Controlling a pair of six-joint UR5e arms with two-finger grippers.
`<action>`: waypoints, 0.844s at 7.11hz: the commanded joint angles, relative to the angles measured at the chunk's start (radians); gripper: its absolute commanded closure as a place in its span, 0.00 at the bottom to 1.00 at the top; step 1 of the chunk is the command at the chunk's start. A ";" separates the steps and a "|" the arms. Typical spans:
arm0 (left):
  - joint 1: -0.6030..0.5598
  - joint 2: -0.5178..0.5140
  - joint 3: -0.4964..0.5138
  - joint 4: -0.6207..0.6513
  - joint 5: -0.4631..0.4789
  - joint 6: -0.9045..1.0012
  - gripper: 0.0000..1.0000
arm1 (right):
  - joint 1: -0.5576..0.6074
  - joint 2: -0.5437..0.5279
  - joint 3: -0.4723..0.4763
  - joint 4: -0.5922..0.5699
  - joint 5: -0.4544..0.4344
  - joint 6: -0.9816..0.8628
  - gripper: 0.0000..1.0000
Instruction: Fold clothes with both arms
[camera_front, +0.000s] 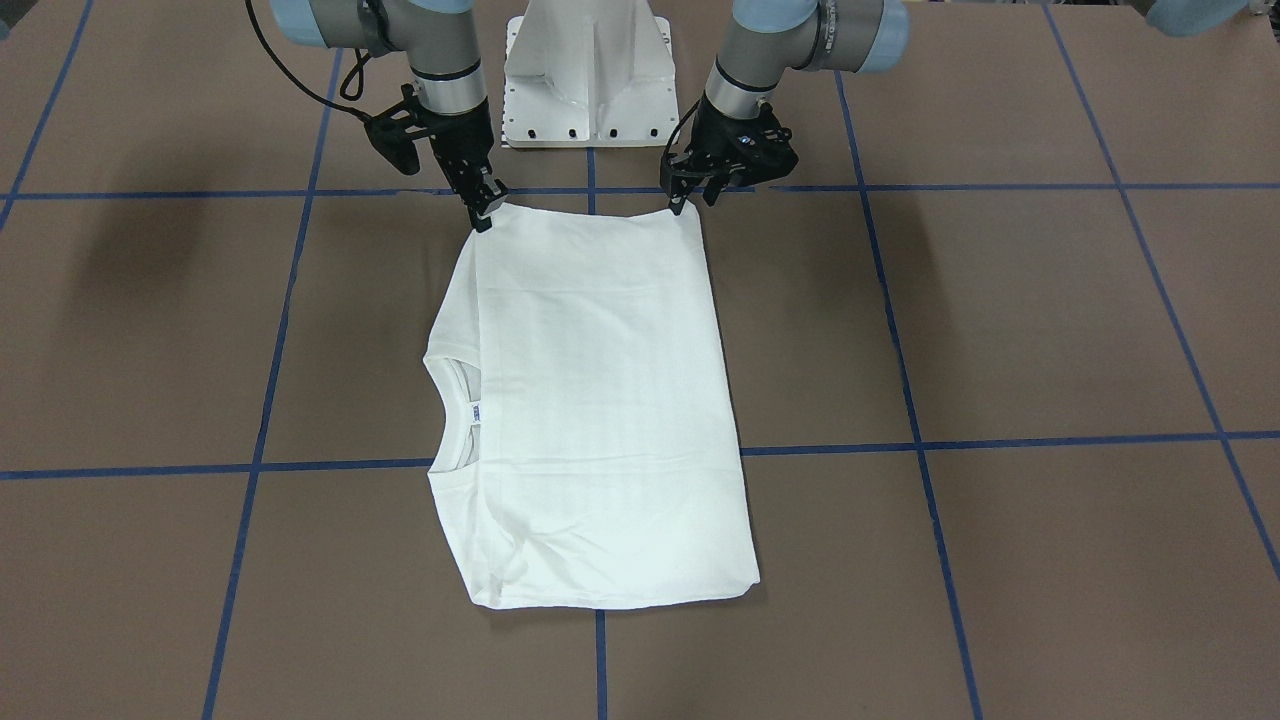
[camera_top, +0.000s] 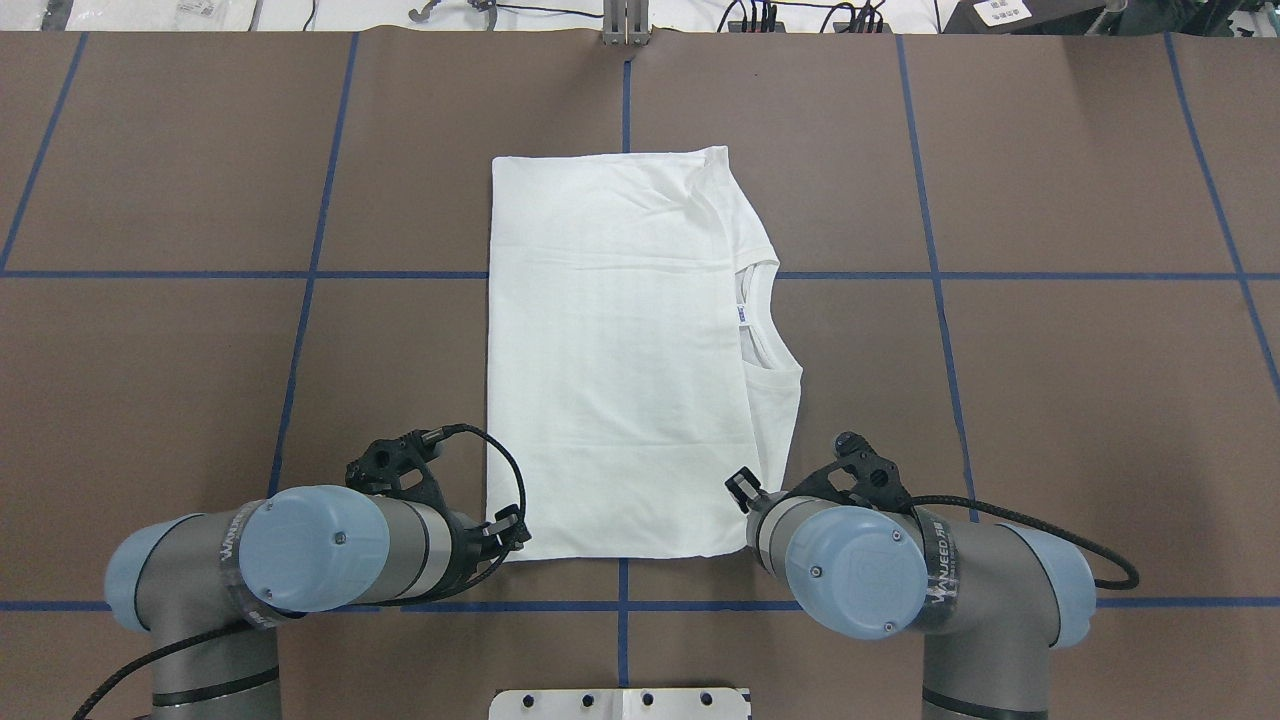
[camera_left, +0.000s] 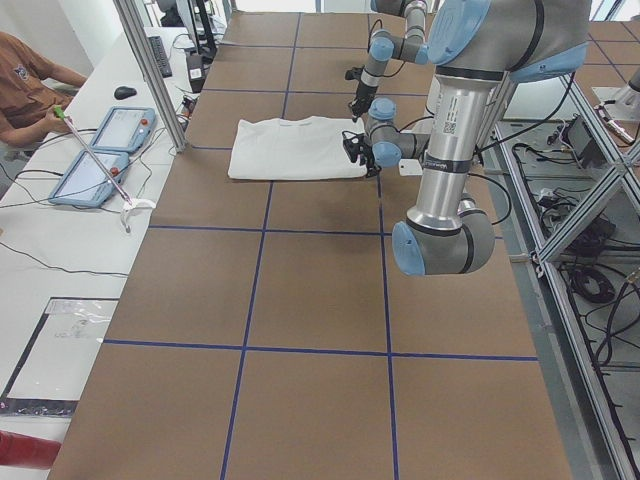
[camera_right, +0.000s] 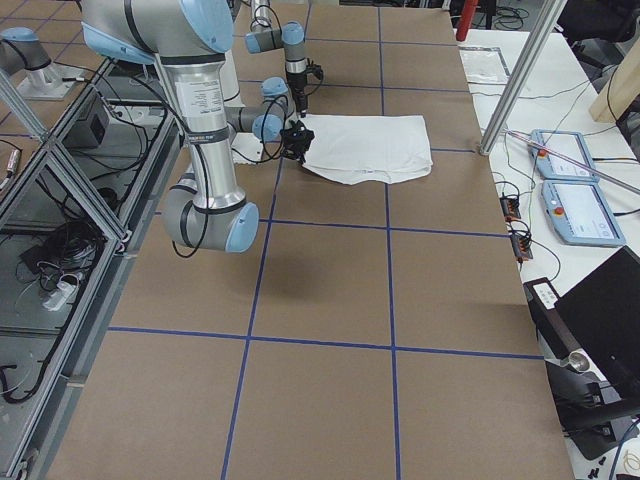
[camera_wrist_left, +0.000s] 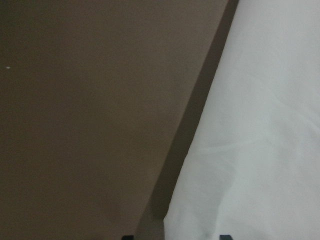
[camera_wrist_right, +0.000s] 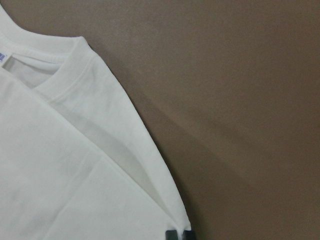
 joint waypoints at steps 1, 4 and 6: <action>0.001 -0.010 0.019 -0.003 -0.001 -0.001 0.42 | 0.000 0.000 0.000 -0.001 0.000 0.000 1.00; 0.001 -0.023 0.033 -0.003 0.001 0.002 1.00 | -0.002 0.007 0.002 -0.019 0.001 0.000 1.00; -0.005 -0.022 0.017 -0.001 0.001 0.013 1.00 | -0.002 0.006 0.008 -0.028 0.000 0.000 1.00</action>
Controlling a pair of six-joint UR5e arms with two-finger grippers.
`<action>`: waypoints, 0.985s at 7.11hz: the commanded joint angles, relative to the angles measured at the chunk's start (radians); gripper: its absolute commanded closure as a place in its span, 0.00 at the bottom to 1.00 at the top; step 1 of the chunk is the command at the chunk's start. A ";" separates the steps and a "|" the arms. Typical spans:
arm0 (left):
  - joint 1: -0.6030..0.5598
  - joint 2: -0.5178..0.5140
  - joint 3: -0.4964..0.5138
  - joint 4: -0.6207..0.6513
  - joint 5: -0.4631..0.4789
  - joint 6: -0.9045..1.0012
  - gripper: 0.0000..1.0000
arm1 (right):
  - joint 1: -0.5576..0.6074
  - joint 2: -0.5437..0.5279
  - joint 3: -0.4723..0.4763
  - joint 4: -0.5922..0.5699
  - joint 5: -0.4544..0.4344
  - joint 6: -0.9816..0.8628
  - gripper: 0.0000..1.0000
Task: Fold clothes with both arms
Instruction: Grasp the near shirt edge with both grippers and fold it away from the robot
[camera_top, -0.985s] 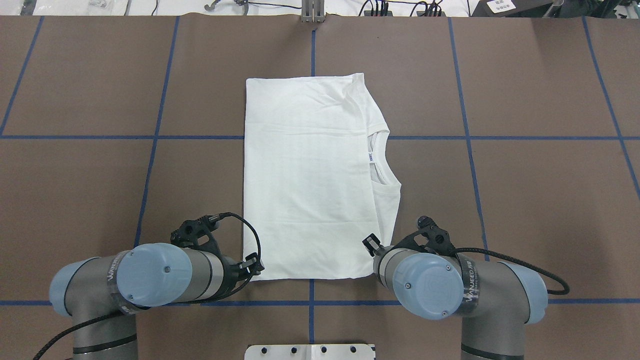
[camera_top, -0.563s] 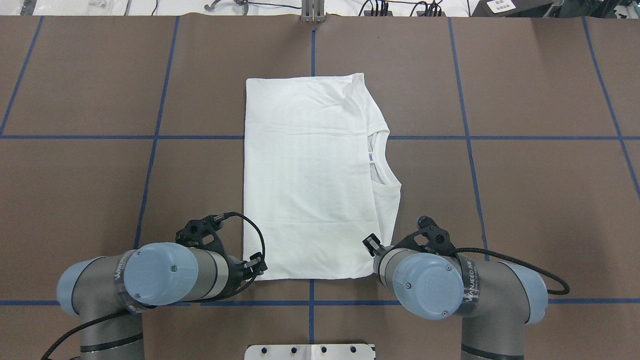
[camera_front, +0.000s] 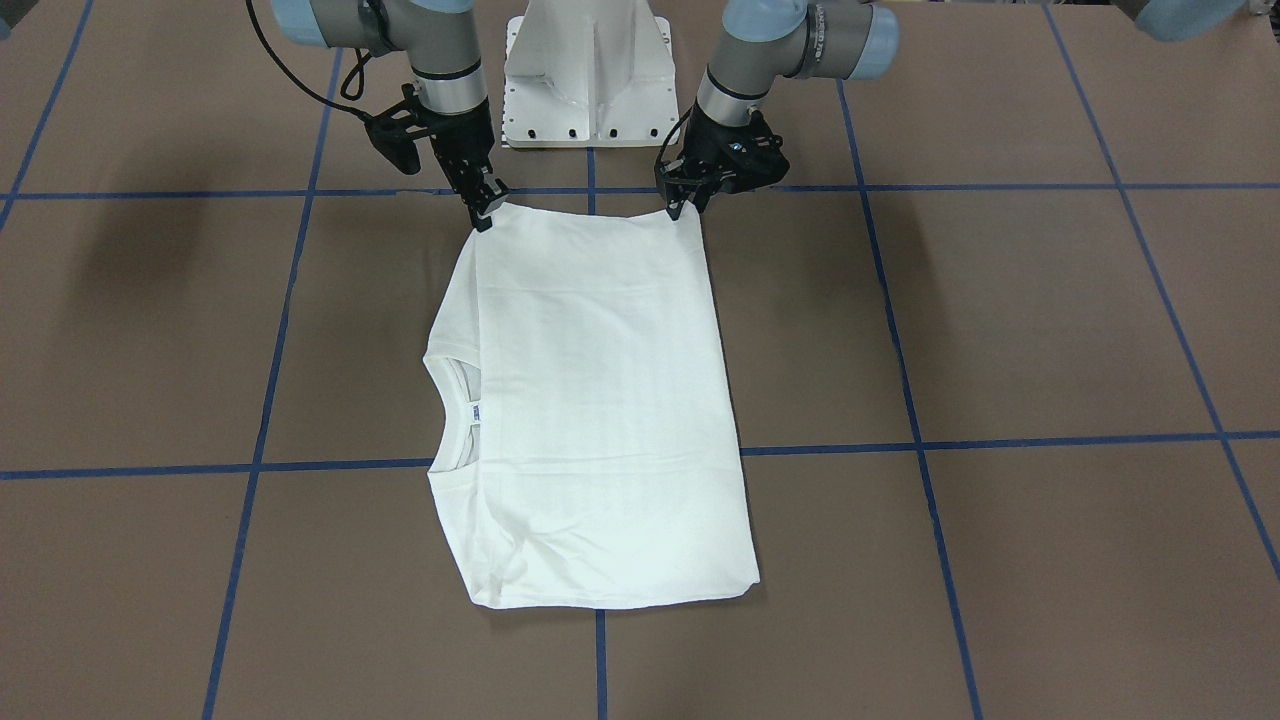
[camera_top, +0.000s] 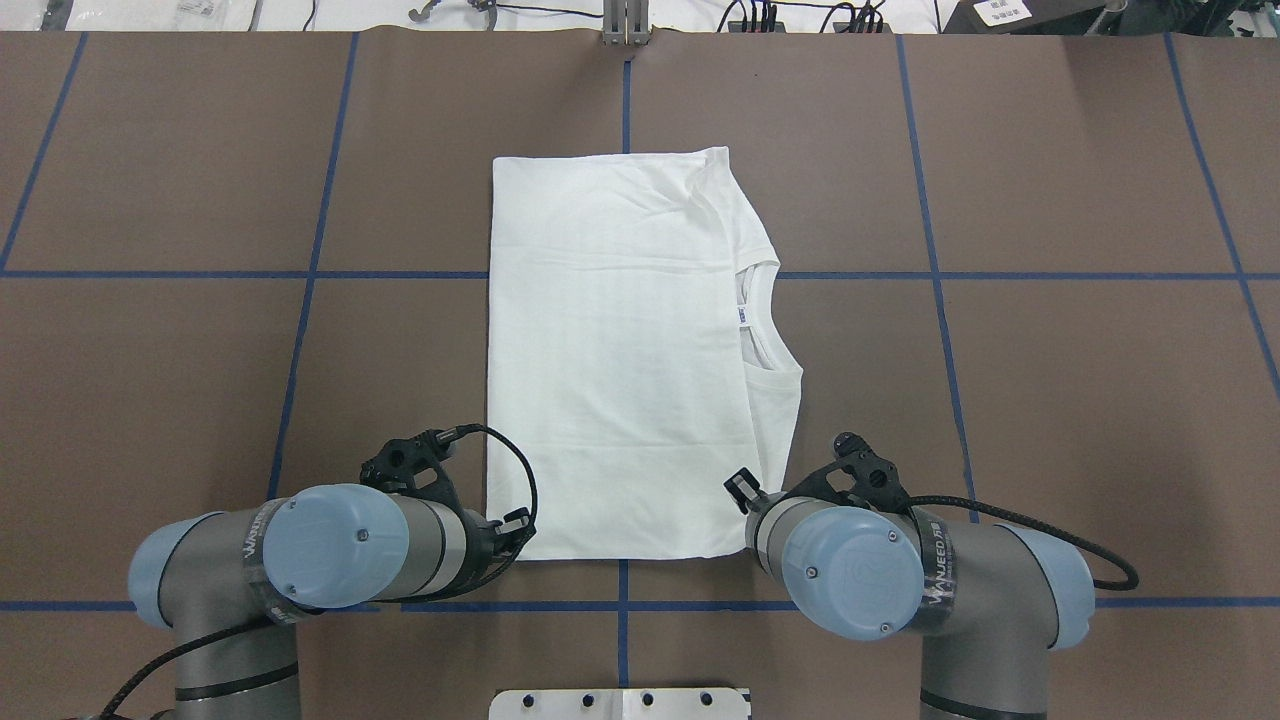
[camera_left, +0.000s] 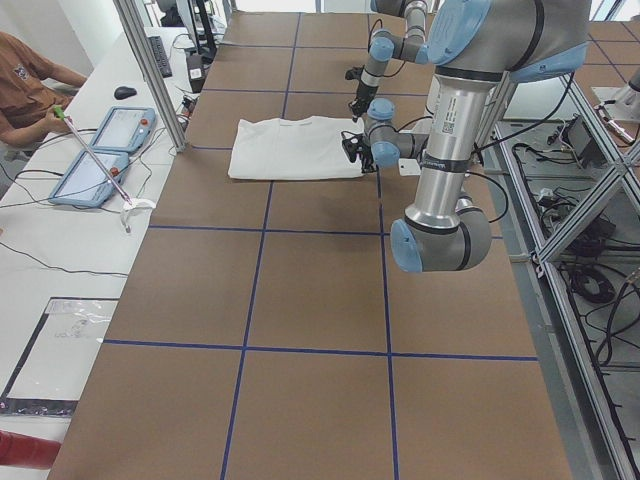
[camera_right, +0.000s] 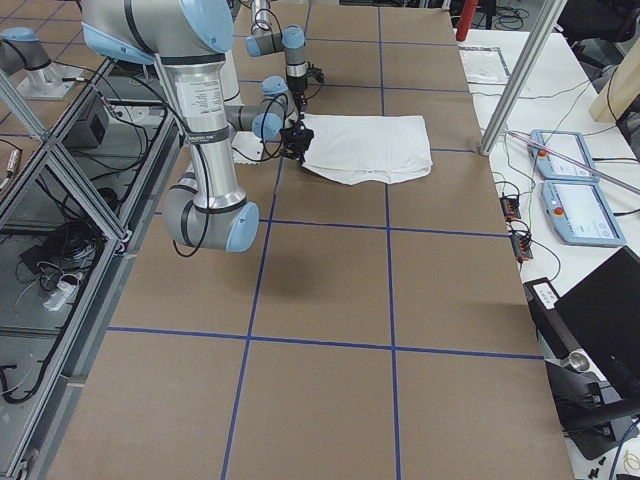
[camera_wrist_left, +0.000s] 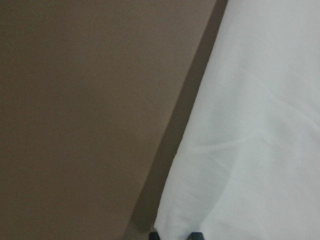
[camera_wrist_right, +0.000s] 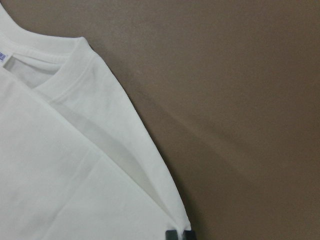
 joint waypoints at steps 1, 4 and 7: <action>-0.007 0.011 -0.069 0.004 -0.009 0.024 1.00 | -0.002 0.001 0.007 -0.006 0.000 0.000 1.00; 0.055 0.090 -0.306 0.025 -0.014 -0.057 1.00 | -0.115 -0.032 0.148 -0.006 -0.010 0.020 1.00; 0.047 0.079 -0.497 0.173 -0.040 -0.059 1.00 | -0.123 -0.086 0.361 -0.077 -0.004 0.031 1.00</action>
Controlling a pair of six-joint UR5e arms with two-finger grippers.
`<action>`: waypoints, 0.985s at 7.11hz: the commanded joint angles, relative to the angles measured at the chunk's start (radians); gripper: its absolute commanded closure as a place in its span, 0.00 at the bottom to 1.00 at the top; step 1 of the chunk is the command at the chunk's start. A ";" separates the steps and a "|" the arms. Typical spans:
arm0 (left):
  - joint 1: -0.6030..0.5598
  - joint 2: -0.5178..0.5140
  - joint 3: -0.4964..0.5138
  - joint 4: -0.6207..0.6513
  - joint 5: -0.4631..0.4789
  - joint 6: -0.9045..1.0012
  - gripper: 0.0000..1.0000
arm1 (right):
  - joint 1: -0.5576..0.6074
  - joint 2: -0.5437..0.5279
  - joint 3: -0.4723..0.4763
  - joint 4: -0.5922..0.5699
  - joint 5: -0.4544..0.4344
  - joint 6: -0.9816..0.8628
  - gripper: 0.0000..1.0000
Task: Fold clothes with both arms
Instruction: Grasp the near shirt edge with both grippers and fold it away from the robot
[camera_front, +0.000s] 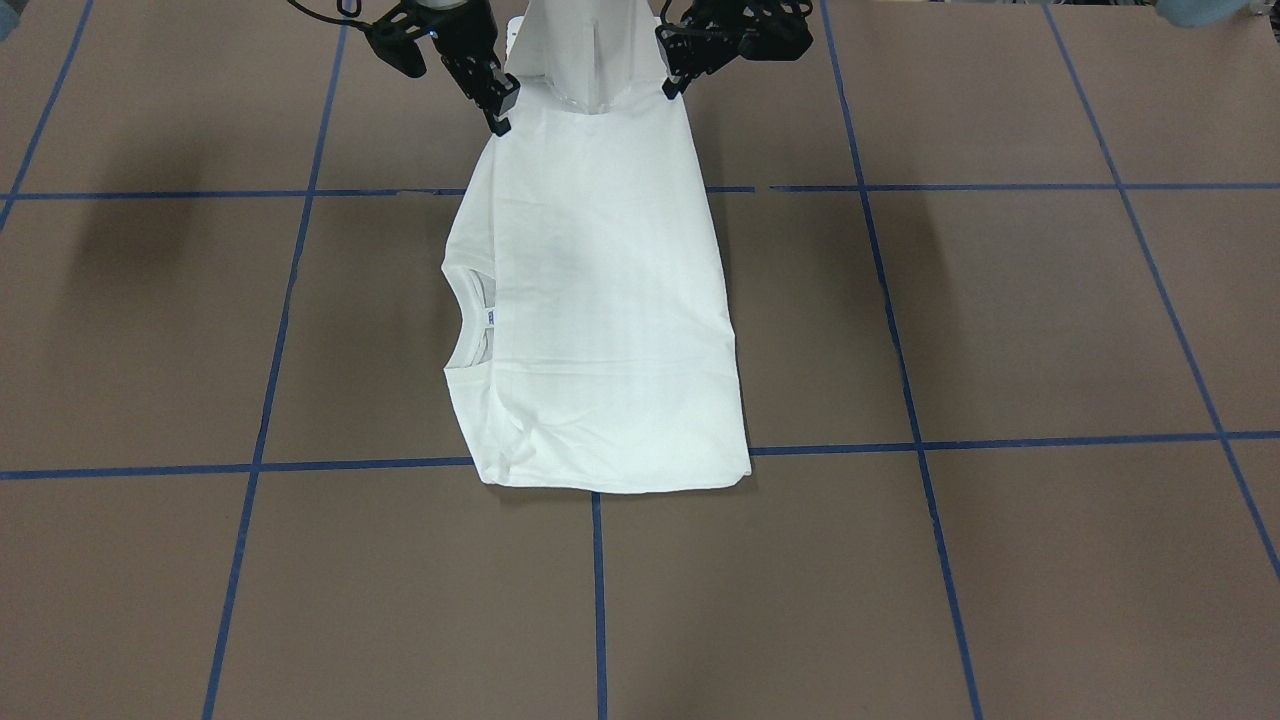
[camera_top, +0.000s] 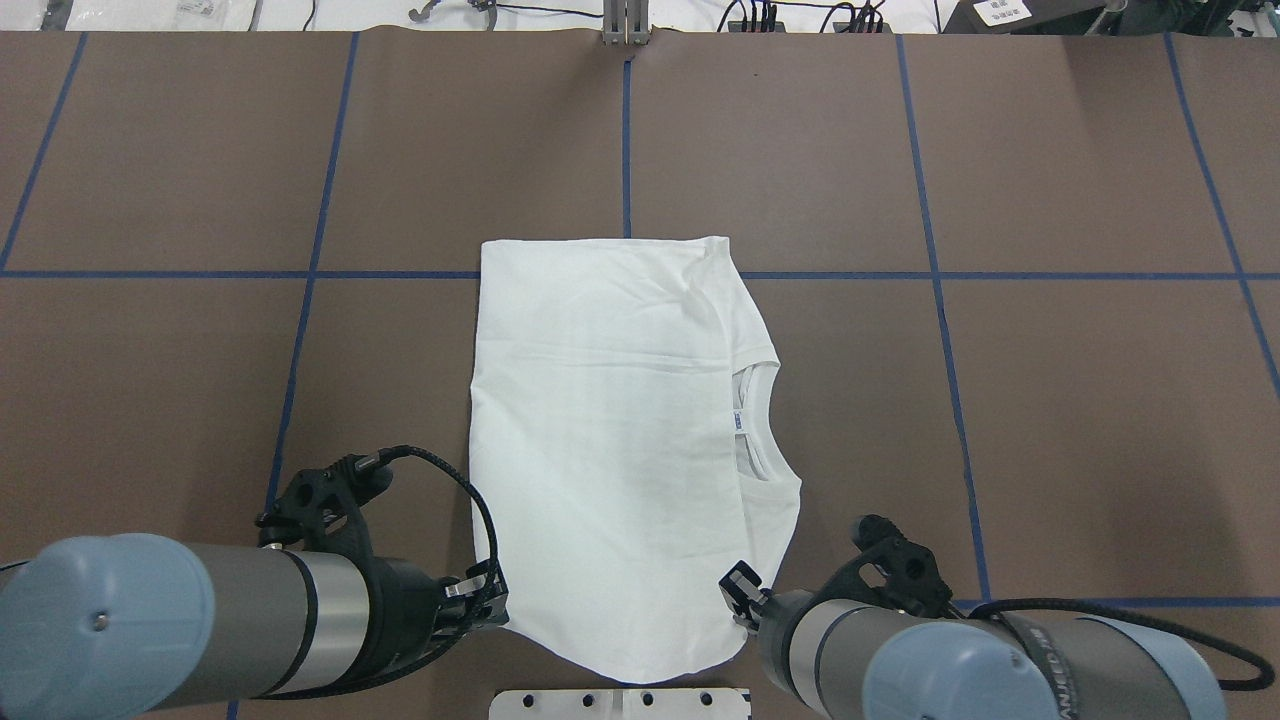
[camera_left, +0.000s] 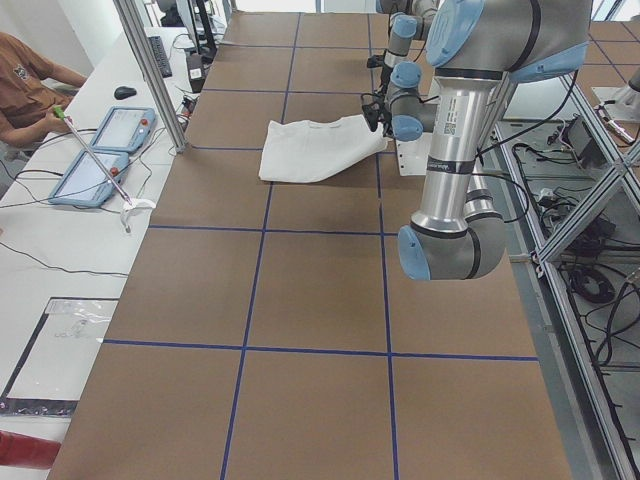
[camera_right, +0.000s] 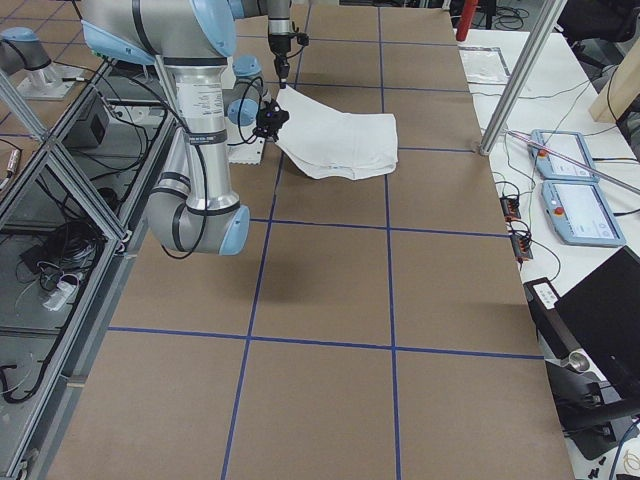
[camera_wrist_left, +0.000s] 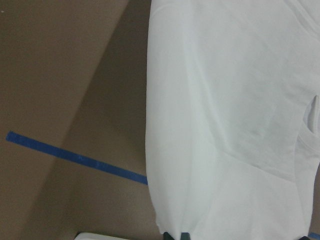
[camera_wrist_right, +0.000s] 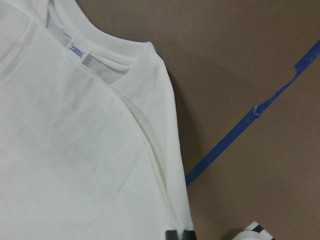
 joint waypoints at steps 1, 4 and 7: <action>-0.106 -0.036 -0.041 0.059 -0.034 0.060 1.00 | 0.085 0.020 0.056 -0.054 0.007 -0.012 1.00; -0.345 -0.214 0.321 -0.020 -0.080 0.284 1.00 | 0.459 0.215 -0.237 -0.040 0.257 -0.241 1.00; -0.455 -0.277 0.584 -0.215 -0.082 0.353 1.00 | 0.585 0.414 -0.564 -0.041 0.317 -0.418 1.00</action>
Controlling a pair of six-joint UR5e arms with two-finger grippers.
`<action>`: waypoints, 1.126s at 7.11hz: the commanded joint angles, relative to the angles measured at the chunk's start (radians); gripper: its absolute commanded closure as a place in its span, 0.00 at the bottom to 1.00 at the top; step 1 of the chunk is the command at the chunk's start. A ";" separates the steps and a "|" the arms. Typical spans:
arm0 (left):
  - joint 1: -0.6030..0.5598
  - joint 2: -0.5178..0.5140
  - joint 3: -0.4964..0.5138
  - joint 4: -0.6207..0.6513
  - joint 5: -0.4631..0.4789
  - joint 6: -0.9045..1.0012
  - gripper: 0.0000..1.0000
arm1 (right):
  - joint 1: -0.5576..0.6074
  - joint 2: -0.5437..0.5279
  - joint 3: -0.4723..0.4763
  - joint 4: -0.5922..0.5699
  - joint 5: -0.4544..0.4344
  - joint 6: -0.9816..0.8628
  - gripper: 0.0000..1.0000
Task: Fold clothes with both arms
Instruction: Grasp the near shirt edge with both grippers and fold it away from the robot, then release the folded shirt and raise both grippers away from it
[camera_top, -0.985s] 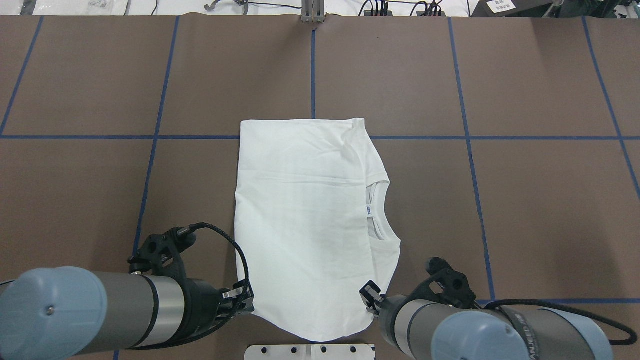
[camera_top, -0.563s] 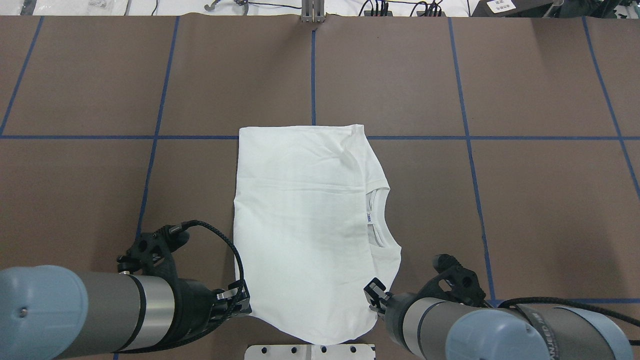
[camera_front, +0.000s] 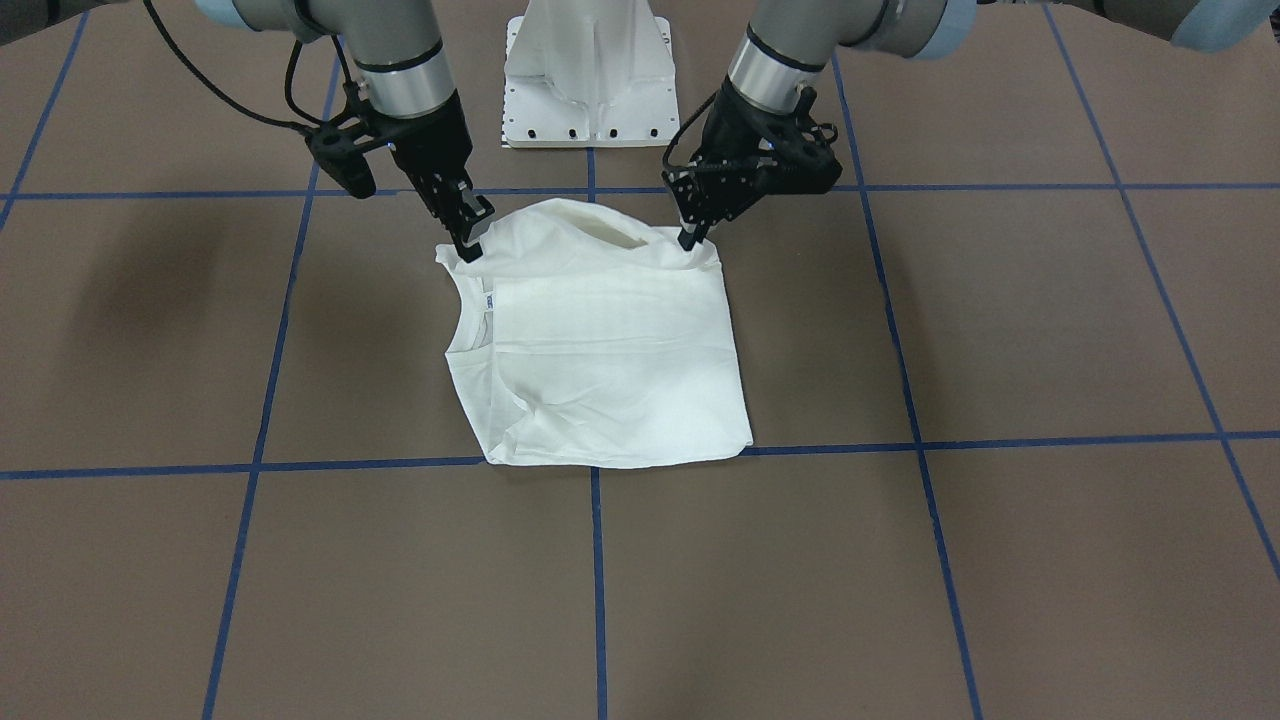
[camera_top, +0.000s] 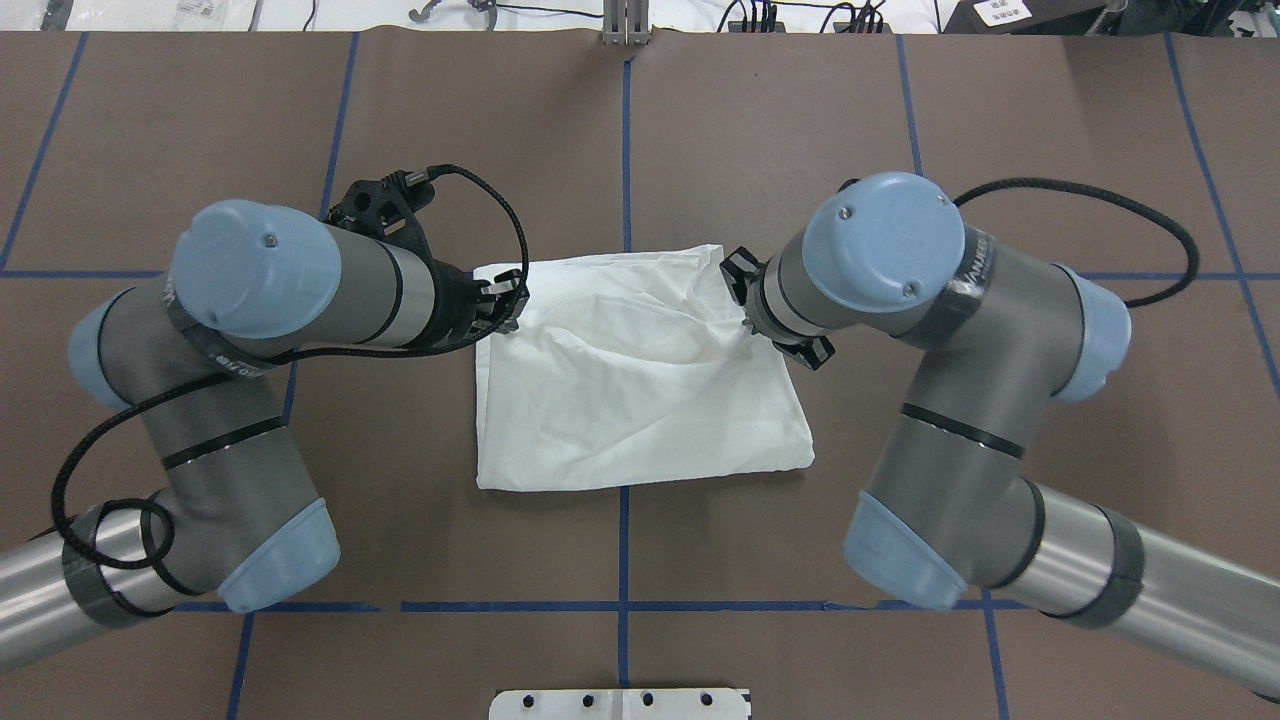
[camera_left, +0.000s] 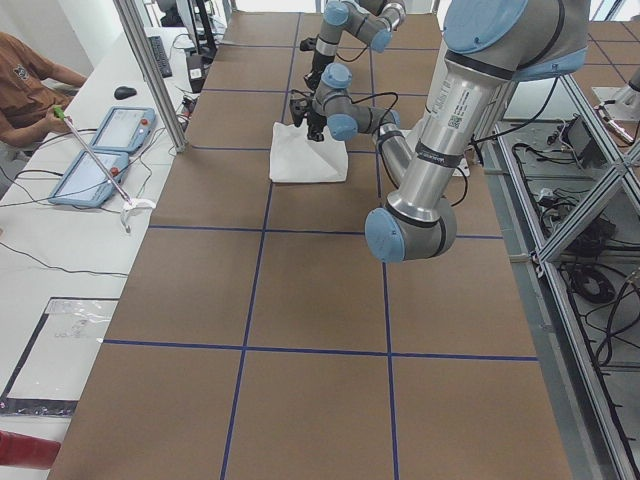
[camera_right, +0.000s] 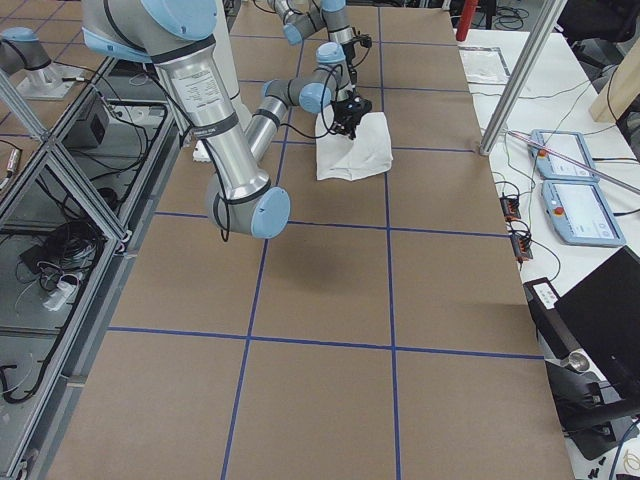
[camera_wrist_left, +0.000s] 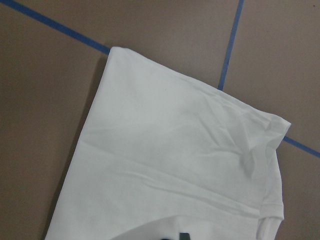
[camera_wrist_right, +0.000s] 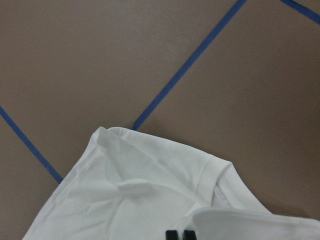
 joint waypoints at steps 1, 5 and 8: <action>-0.048 -0.049 0.135 -0.076 -0.001 0.034 1.00 | 0.067 0.149 -0.245 0.027 0.043 -0.102 1.00; -0.088 -0.049 0.283 -0.220 0.002 0.092 0.63 | 0.125 0.200 -0.478 0.198 0.106 -0.175 0.00; -0.163 -0.048 0.366 -0.277 -0.004 0.198 0.41 | 0.251 0.205 -0.595 0.260 0.210 -0.456 0.00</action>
